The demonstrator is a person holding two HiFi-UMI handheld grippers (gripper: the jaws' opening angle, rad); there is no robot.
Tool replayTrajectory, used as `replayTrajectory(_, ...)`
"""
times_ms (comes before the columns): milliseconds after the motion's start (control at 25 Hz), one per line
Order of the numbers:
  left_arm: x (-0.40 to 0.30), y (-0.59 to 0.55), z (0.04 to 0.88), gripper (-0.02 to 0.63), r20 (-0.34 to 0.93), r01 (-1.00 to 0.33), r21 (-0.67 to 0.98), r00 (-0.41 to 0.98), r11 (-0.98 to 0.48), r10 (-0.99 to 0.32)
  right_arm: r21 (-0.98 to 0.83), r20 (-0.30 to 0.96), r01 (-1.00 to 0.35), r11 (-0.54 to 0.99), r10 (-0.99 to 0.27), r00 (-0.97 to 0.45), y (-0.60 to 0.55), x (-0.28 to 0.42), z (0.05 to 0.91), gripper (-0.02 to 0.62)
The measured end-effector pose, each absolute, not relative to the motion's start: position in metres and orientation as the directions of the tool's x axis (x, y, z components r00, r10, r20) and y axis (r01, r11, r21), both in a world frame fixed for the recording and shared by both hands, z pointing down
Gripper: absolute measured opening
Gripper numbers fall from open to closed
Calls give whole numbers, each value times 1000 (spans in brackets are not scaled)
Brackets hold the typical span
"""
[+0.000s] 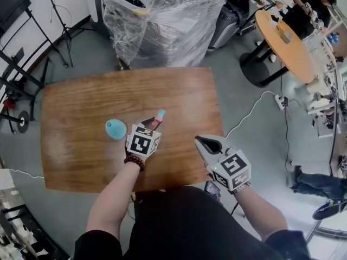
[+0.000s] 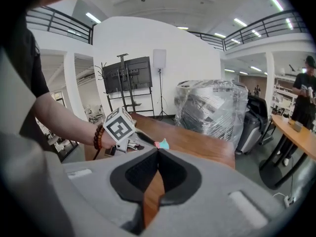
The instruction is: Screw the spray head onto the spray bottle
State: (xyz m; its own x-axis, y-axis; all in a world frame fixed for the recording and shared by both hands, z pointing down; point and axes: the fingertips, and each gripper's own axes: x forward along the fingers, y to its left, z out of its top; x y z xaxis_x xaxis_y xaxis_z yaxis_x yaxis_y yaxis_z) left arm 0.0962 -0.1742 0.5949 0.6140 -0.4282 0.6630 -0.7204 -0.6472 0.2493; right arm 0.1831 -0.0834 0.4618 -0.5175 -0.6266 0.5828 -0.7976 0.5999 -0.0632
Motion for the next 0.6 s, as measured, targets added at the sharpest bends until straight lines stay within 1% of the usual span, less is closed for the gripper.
replayTrajectory(80,96,-160,572,150,607,-666,297,685,-685,-403,-44,575,-769,638,-613,-541,-85,176,456,-8)
replayTrajectory(120,96,-153,560,150,568,-628,319,726,-710,-387,-41,570,-752,658,-602,-559,-86,172,453,6)
replayTrajectory(160,97,-145,545,150,523,-583,341,769,-738,-366,-41,563,-733,679,-590,-578,-87,168,450,48)
replayTrajectory(200,96,-137,530,150,472,-531,363,813,-766,-340,-39,554,-712,701,-578,-599,-88,163,445,71)
replayTrajectory(320,91,-110,481,150,299,-342,433,927,-834,-225,-2,513,-627,779,-538,-669,-88,141,424,121)
replayTrajectory(440,76,-86,437,150,159,-168,483,982,-859,-103,92,475,-497,863,-476,-740,-82,113,394,174)
replayTrajectory(520,64,-72,414,150,96,-75,496,995,-865,-31,148,457,-402,903,-423,-782,-77,95,373,201)
replayTrajectory(600,54,-58,392,150,40,17,504,998,-864,44,156,440,-315,936,-352,-826,-70,80,354,226)
